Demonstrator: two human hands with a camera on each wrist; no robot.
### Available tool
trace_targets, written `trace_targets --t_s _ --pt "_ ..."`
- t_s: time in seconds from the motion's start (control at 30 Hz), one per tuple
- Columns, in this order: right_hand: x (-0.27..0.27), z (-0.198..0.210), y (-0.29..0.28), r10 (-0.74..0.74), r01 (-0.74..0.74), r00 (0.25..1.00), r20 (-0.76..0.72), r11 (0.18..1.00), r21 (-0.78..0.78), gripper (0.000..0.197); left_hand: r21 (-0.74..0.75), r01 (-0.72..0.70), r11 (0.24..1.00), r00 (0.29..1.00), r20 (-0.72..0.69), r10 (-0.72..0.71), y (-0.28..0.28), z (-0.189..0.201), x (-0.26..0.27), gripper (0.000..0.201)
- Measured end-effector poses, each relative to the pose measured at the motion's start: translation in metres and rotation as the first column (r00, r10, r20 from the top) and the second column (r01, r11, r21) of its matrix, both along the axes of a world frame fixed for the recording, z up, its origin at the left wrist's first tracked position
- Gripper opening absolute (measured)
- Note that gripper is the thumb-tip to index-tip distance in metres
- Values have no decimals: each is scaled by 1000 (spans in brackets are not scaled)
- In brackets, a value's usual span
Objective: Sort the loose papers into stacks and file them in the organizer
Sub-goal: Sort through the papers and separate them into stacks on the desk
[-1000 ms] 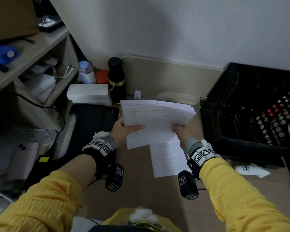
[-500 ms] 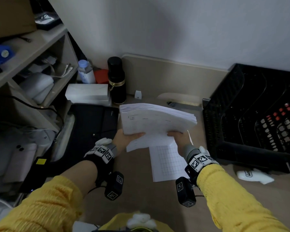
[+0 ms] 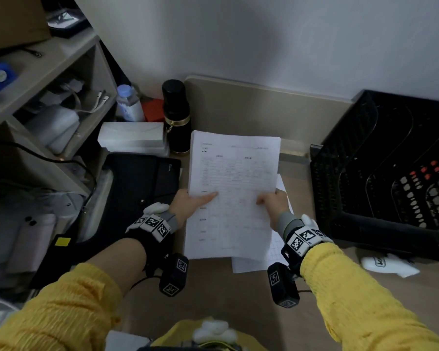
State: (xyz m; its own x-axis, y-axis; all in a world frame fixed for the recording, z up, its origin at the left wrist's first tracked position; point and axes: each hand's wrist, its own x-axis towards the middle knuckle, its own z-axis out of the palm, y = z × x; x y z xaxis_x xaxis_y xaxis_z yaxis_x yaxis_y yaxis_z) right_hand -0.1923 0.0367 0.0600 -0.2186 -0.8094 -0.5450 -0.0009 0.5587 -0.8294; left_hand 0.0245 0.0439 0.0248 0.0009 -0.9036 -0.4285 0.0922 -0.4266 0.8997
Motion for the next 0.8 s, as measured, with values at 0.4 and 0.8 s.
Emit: trace_targets --t_s 0.4,0.8 --pt "-10 -32 -7 -16 11 997 70 998 67 25 303 288 909 945 -244 -218 2 -8 8 35" --pt "-61 -73 -16 -80 174 912 -403 964 202 55 352 52 934 998 5 -58 -4 -51 10 42"
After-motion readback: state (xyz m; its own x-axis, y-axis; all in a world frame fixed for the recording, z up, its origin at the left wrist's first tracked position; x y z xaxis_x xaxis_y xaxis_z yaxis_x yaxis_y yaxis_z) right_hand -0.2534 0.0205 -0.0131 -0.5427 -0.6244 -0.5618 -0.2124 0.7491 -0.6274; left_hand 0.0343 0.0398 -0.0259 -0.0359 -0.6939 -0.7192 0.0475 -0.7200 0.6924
